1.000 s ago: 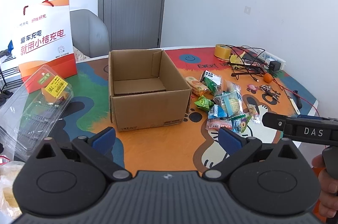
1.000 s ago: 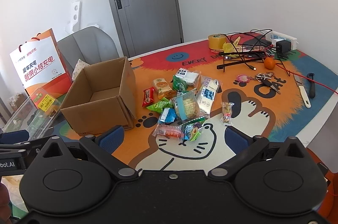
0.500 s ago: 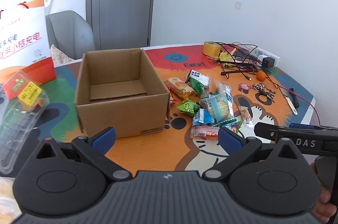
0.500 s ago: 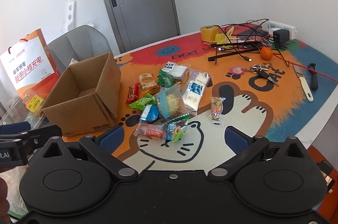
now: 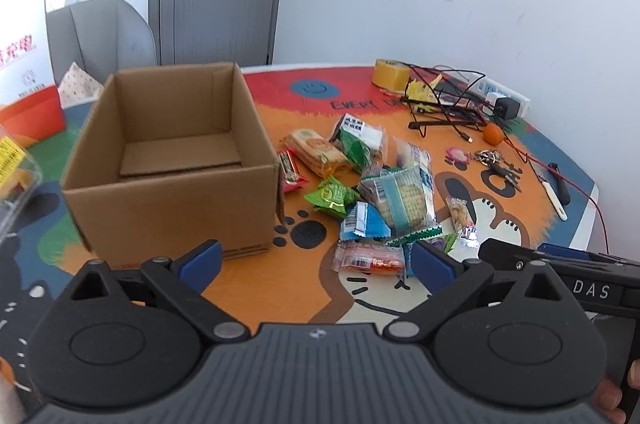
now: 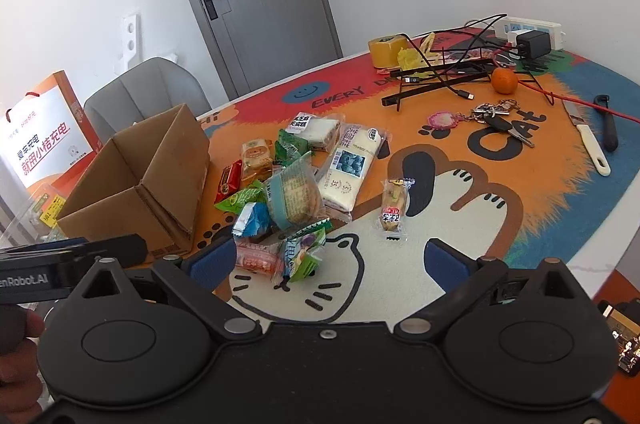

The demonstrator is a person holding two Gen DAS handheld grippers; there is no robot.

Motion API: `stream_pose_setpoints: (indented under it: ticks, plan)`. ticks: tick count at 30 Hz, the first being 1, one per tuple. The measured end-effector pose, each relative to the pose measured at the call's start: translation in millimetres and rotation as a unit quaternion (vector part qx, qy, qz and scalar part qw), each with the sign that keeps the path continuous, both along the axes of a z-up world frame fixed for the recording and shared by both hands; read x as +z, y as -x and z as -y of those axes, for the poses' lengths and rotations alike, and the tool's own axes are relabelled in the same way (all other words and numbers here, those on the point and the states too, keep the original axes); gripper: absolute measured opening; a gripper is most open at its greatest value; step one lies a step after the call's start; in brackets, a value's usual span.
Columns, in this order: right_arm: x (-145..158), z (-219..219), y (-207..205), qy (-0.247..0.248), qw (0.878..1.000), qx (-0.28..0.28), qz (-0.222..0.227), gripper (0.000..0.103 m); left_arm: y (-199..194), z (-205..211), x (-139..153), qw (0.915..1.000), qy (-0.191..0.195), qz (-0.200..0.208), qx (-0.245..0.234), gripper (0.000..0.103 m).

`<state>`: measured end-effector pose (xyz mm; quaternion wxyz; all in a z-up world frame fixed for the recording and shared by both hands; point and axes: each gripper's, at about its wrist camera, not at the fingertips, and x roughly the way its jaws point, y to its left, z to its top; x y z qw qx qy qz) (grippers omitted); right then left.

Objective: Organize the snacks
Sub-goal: 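Grasp the red-white candy stick with the left tool while the right grasps a green snack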

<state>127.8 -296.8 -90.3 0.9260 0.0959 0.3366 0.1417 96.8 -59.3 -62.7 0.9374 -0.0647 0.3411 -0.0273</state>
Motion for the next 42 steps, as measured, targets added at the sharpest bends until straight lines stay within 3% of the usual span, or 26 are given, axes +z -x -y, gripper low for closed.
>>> stream_pose_setpoints:
  ticks: [2,10,19,20,22,25,36,41,42]
  plan:
    - [-5,4,-6,-0.006,1.000,0.001,-0.008,0.096,-6,3,-4,1.0000,0.002,-0.002,-0.001,0.100]
    - [-25,12,-22,-0.046,0.998,0.024,-0.041,0.067,-26,18,-21,0.9999,0.000,-0.014,-0.007,0.094]
    - [-43,3,-37,-0.086,0.992,0.057,-0.070,0.048,-40,19,-36,0.9994,-0.002,-0.034,-0.009,0.089]
    - [-45,1,-38,-0.089,0.992,0.060,-0.072,0.044,-41,20,-37,0.9993,-0.002,-0.036,-0.010,0.089]
    - [-50,1,-41,-0.096,0.990,0.067,-0.080,0.013,-44,22,-38,0.9991,-0.002,-0.039,-0.015,0.089]
    - [-49,5,-41,-0.103,0.990,0.068,-0.069,0.003,-48,27,-41,0.9988,-0.004,-0.043,-0.023,0.089]
    - [-46,32,-42,-0.100,0.993,0.031,-0.059,0.002,-64,46,-55,0.9980,-0.017,-0.050,-0.034,0.089]
    - [-47,32,-42,-0.094,0.993,0.030,-0.066,0.016,-67,47,-66,0.9977,-0.021,-0.055,-0.034,0.089]
    - [-48,30,-43,-0.093,0.993,0.031,-0.066,0.027,-67,46,-68,0.9977,-0.021,-0.055,-0.034,0.086]
